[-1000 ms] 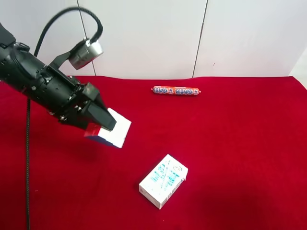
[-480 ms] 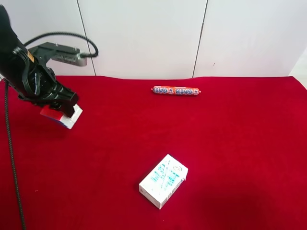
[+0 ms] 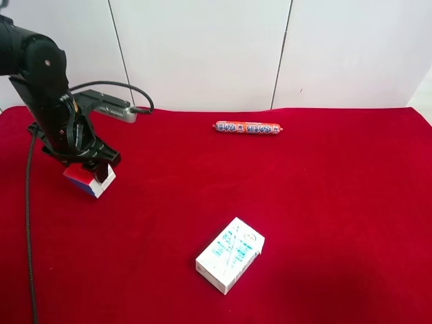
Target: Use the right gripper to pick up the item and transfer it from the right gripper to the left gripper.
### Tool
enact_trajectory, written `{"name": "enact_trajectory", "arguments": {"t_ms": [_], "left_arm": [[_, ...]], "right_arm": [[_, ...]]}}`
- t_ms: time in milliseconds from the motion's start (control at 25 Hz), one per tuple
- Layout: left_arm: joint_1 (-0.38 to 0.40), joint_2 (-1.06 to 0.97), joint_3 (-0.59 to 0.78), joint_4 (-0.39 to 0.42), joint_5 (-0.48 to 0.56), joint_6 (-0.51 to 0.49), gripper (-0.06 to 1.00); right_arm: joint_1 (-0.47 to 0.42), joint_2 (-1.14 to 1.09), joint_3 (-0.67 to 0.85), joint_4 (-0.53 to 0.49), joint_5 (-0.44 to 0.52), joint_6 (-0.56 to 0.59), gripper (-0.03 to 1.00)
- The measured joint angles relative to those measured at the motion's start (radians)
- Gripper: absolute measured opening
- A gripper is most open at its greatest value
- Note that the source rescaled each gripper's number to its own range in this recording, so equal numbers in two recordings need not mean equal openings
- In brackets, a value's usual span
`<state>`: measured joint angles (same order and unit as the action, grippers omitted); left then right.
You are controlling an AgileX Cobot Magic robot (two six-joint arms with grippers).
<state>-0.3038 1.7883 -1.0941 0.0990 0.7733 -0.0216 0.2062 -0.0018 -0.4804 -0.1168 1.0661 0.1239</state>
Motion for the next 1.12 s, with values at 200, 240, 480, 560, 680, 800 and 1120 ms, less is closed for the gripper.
{"name": "enact_trajectory", "arguments": {"t_ms": [200,240,480,560,680,800,1120], "left_arm": [[0.0,0.033,0.0,-0.013,0.002,0.003,0.03],[0.0,0.035,0.0,-0.015,0.002,0.002,0.12],[0.0,0.026,-0.002,-0.019,-0.026,-0.071,0.95],[0.0,-0.002,-0.007,-0.017,-0.013,-0.072,0.98],[0.0,-0.074,-0.037,-0.015,0.062,-0.072,1.0],[0.0,-0.17,-0.077,-0.015,0.181,-0.07,1.0],[0.0,-0.529,-0.049,-0.016,0.356,-0.053,1.0]], "right_arm": [[0.0,0.0,0.0,0.0,0.0,0.0,1.0],[0.0,0.0,0.0,0.0,0.0,0.0,1.0],[0.0,0.0,0.0,0.0,0.0,0.0,1.0],[0.0,0.0,0.0,0.0,0.0,0.0,1.0],[0.0,0.0,0.0,0.0,0.0,0.0,1.0],[0.0,0.0,0.0,0.0,0.0,0.0,1.0],[0.0,0.0,0.0,0.0,0.0,0.0,1.0]]}}
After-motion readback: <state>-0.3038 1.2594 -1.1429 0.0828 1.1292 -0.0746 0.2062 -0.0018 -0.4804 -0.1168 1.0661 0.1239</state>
